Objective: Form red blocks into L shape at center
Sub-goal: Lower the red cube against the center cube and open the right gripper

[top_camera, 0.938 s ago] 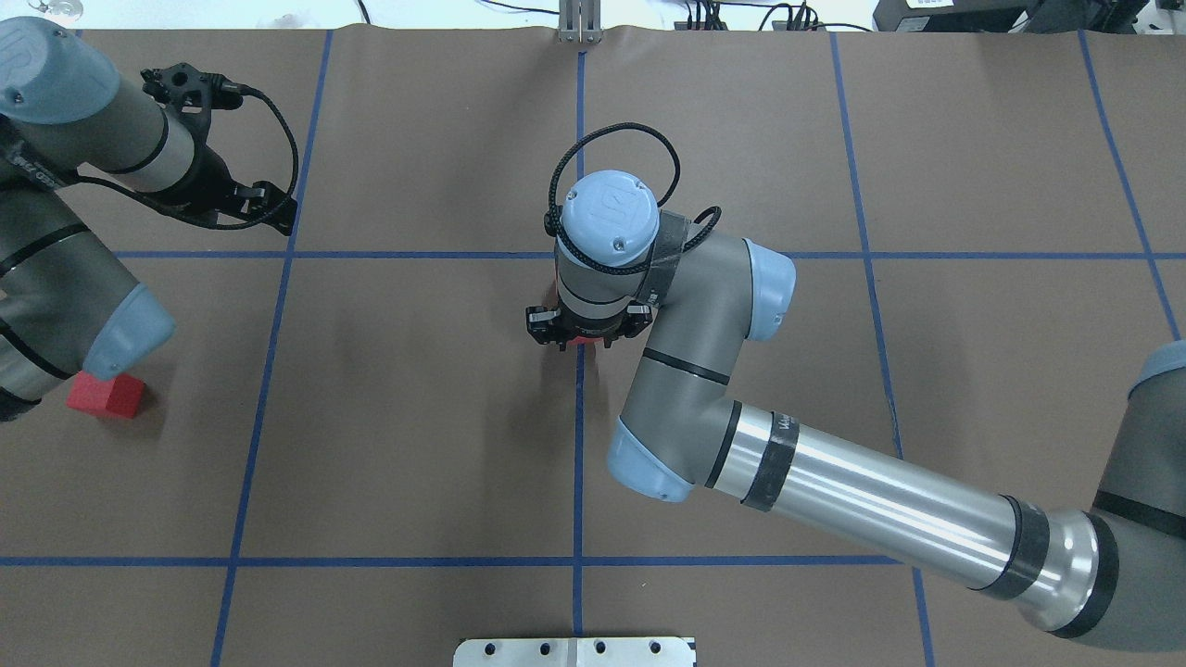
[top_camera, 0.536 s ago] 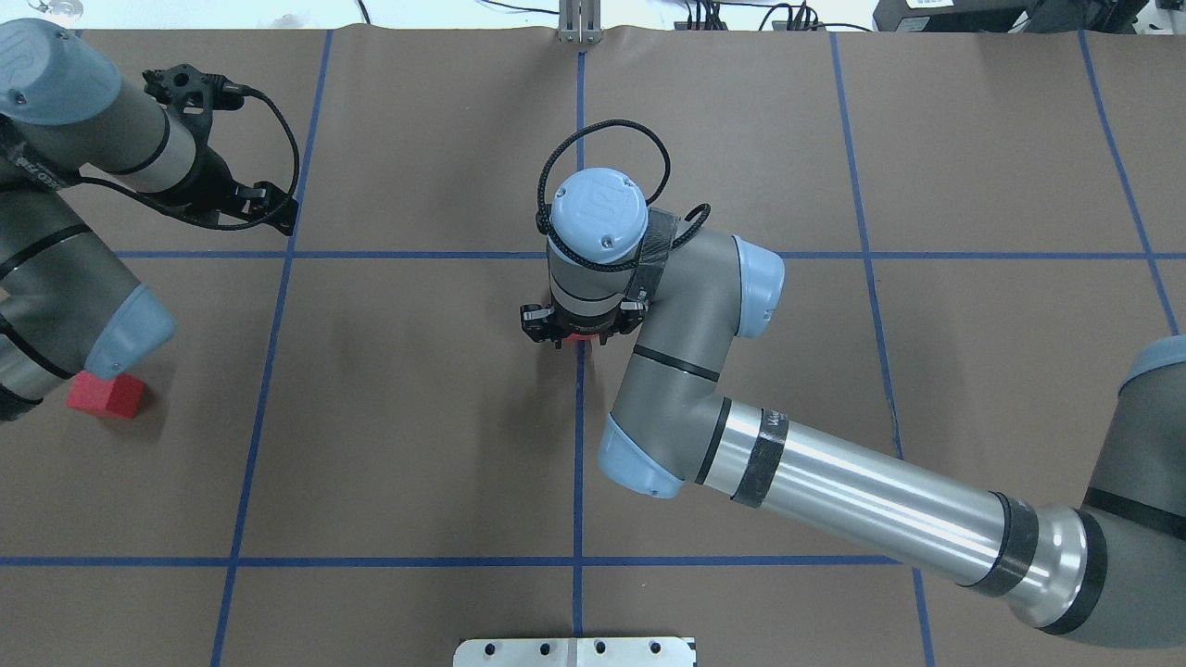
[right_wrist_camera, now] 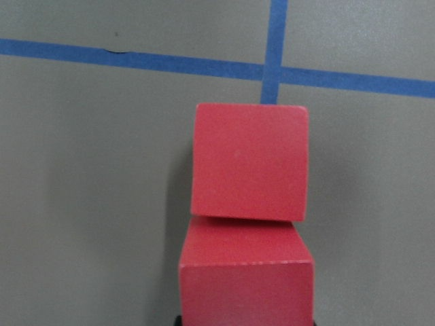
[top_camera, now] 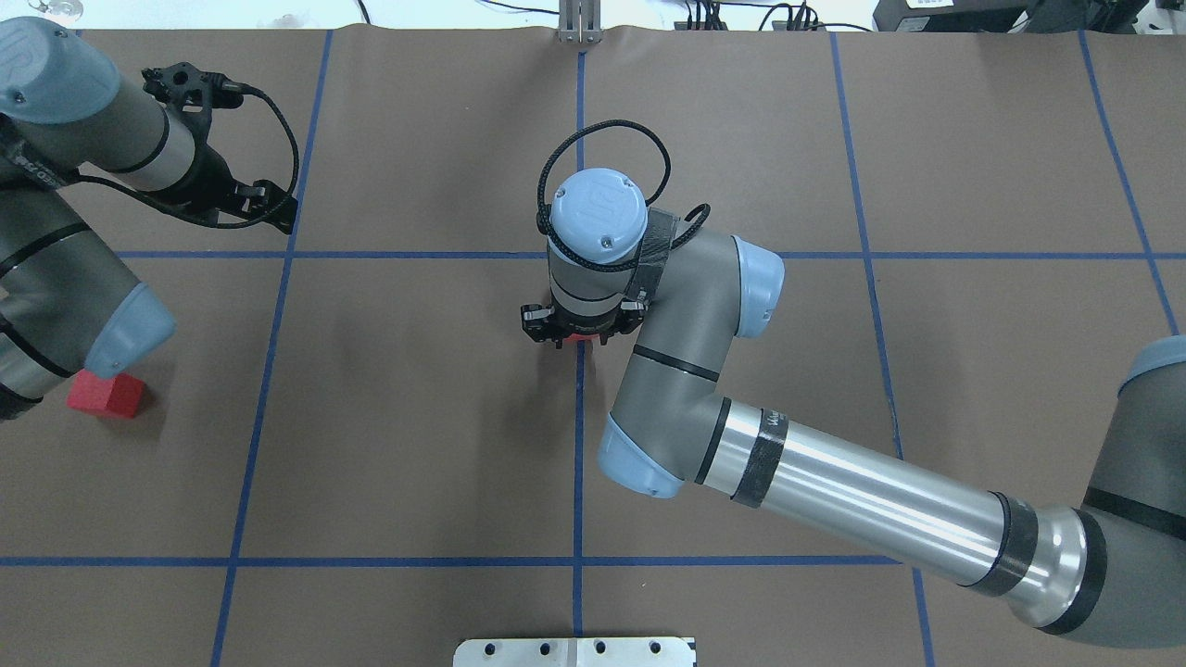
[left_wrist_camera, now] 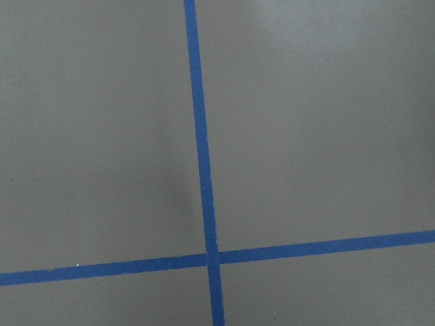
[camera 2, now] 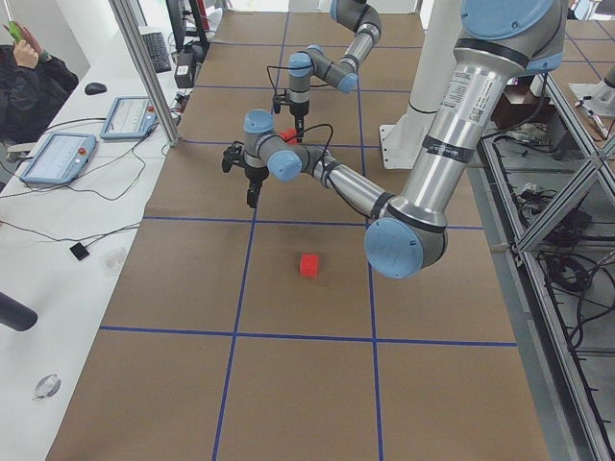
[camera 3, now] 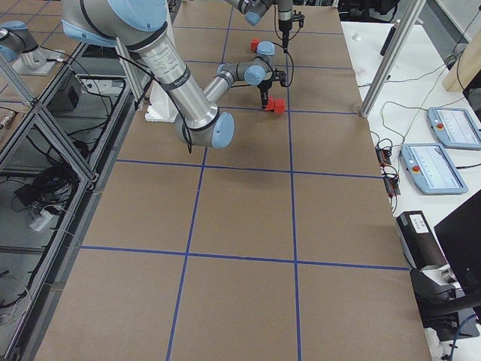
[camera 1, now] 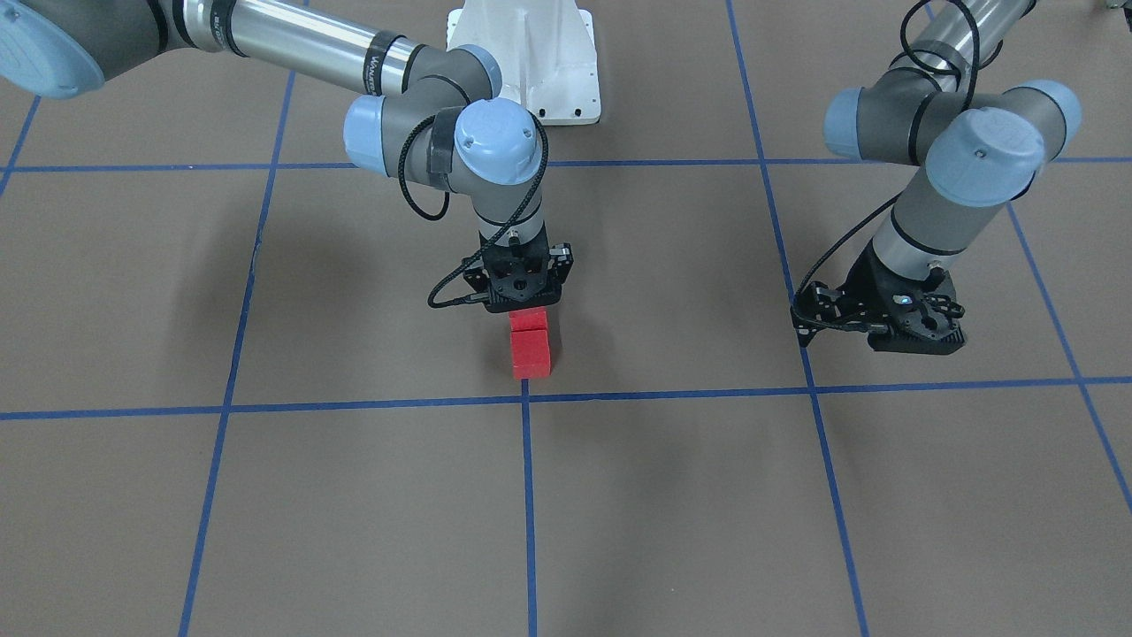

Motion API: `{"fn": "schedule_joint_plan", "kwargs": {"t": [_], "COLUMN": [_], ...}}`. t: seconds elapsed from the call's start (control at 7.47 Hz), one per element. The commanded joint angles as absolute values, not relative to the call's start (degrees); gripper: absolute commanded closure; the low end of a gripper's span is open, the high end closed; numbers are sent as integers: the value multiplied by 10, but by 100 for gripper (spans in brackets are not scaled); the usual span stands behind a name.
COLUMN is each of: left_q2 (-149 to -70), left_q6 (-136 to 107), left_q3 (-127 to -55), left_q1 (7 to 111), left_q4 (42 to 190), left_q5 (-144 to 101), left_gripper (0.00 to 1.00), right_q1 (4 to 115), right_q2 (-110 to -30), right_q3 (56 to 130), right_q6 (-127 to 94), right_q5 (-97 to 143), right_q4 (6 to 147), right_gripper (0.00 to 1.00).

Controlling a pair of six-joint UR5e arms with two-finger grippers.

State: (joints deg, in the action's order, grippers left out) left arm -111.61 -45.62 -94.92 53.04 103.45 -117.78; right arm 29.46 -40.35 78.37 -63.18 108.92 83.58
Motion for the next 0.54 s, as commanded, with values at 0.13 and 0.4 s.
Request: {"fn": "schedule_joint_plan", "kwargs": {"t": [0.13, 0.4], "left_q2": [-1118, -1119], "left_q6": [-457, -457], "left_q3": [-949, -949], "left_q1": [531, 531], "left_q4": [1034, 1034], "left_q5": [-1178, -1178], "left_gripper": [1, 1], "right_q1": [295, 294], "right_q2": [-403, -403], "right_q3": [783, 784], "right_q6": [-632, -632], "right_q5": [1079, 1079], "right_q4": [835, 835], "right_gripper": [100, 86]}}
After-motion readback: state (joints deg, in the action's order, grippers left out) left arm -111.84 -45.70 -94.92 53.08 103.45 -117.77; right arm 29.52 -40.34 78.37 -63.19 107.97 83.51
